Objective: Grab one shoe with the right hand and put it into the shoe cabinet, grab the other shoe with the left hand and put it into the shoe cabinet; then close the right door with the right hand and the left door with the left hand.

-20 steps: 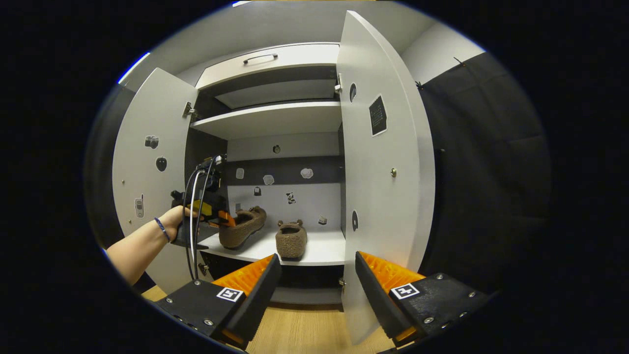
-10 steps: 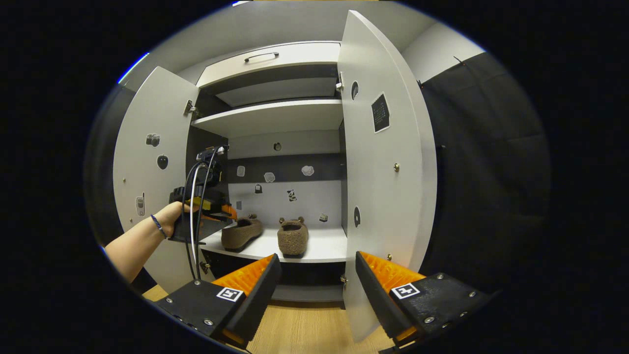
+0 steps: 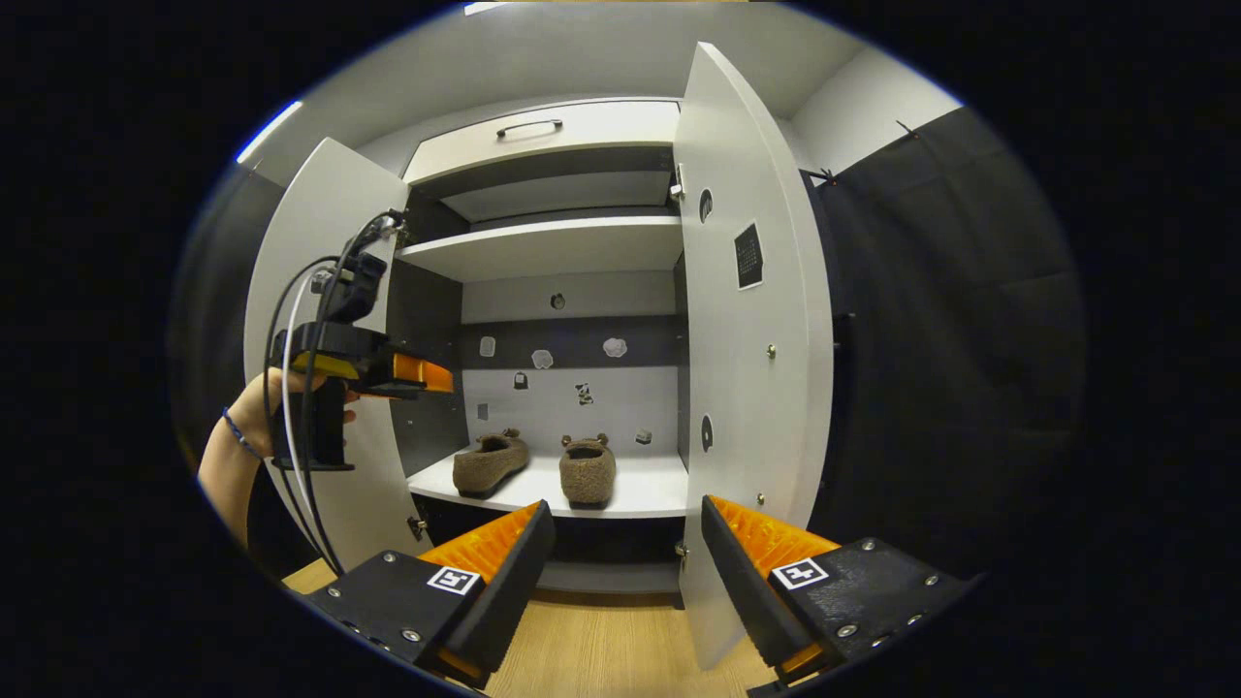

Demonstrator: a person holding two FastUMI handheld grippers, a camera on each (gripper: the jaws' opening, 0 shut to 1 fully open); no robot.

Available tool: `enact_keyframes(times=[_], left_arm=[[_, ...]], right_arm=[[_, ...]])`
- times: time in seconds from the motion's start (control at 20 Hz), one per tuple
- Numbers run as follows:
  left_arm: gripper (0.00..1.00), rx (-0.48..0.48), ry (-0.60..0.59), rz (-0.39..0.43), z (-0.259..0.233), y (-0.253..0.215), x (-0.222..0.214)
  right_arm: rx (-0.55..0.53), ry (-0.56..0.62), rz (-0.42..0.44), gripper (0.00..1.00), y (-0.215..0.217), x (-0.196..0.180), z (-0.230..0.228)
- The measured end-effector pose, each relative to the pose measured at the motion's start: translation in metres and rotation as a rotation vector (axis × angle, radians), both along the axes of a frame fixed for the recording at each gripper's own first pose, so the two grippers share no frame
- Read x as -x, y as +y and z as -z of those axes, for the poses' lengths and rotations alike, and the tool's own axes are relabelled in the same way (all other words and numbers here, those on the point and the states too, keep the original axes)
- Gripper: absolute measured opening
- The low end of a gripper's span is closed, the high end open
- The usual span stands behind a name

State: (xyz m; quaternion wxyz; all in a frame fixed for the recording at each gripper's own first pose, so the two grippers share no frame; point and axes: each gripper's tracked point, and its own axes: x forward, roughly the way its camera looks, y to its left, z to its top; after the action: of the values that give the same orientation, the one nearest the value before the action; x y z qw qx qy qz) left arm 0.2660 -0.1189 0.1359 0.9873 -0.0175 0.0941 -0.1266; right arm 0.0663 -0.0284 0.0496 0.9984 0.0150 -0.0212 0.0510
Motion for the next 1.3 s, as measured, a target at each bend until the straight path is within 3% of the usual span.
enact_keyframes(times=[0.25,0.4,0.5,0.55,0.6,0.9,1.05,1.1,1.2,1.3], left_arm=[[0.9,-0.008,-0.105,0.048,-0.027,-0.002,0.072],[0.9,-0.006,-0.123,0.039,-0.025,0.01,0.108],[0.96,0.009,-0.12,0.034,-0.02,0.018,0.128],[0.96,0.016,-0.122,0.042,-0.015,0.022,0.141],[0.96,0.018,-0.124,0.037,-0.013,0.028,0.149],[0.99,0.008,-0.174,-0.024,-0.006,0.07,0.196],[0.96,0.01,-0.16,-0.047,0.003,0.094,0.212],[0.97,0.002,-0.16,-0.064,0.005,0.103,0.217],[0.94,-0.021,-0.168,-0.105,0.007,0.122,0.224],[0.97,-0.029,-0.175,-0.133,0.008,0.135,0.231]], right_arm=[[0.009,-0.013,0.035,0.94,-0.025,0.02,-0.001],[0.014,-0.013,0.077,0.93,-0.052,0.027,0.006],[0.017,-0.002,0.115,0.94,-0.075,0.028,0.013],[0.013,0.006,0.133,0.98,-0.088,0.029,0.016],[0.01,0.012,0.151,0.94,-0.099,0.028,0.02],[0.006,0.057,0.247,0.94,-0.155,0.015,0.049],[-0.008,0.087,0.252,0.94,-0.165,0.0,0.064],[-0.016,0.092,0.25,0.98,-0.167,-0.003,0.067],[-0.027,0.091,0.235,0.94,-0.165,-0.007,0.07],[-0.022,0.083,0.218,0.94,-0.162,-0.01,0.069]])
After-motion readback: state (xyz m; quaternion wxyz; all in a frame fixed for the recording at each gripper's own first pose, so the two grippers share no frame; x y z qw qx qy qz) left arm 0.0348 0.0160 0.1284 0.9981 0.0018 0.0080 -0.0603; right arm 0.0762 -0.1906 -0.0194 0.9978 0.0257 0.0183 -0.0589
